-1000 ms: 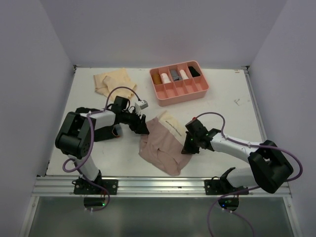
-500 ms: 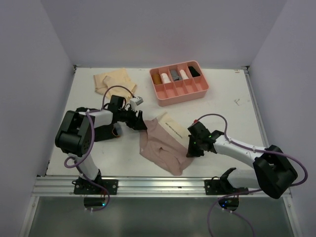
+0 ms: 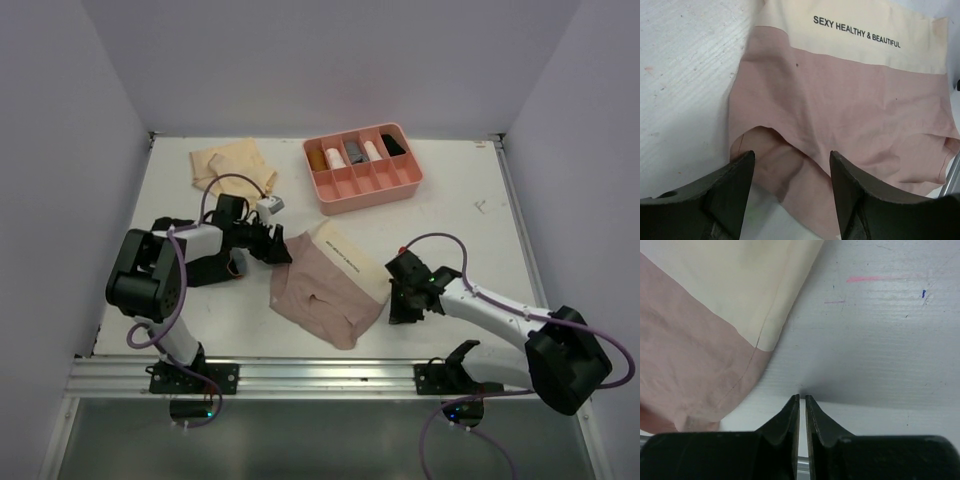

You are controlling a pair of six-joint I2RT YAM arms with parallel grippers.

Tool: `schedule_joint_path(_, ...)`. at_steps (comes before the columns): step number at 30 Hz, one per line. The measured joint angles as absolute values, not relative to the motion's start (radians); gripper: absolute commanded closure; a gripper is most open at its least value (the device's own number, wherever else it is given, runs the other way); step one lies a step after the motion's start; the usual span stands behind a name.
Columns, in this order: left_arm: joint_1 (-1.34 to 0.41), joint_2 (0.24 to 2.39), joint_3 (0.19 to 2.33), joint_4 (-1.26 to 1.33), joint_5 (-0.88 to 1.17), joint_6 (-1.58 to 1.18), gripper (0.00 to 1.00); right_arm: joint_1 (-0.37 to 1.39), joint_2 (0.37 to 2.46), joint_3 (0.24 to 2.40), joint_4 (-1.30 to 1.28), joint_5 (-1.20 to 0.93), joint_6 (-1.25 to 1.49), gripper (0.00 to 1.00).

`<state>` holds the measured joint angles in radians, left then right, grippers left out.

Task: Roll the underwear
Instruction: Flatten the underwear

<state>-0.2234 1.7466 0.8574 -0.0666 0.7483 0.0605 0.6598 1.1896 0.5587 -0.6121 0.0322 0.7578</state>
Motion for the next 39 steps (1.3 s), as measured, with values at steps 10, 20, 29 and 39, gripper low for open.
schedule_joint_path(10, -0.221, 1.635, 0.773, -0.114, 0.722, 0.102, 0.32, 0.665, 1.097, 0.650, -0.613, 0.039, 0.879, 0.76)
schedule_joint_path(20, -0.221, 1.626, 0.766, -0.112, 0.706, 0.099, 0.30, 0.808, 1.292, 0.786, -0.674, 0.063, 1.013, 0.73)
schedule_joint_path(29, -0.221, 1.624, 0.757, -0.110, 0.707, 0.098, 0.28, 0.855, 1.417, 0.867, -0.752, 0.093, 1.070, 0.66)
schedule_joint_path(39, -0.221, 1.623, 0.755, -0.105, 0.708, 0.098, 0.27, 0.873, 1.481, 0.875, -0.765, 0.095, 1.094, 0.59)
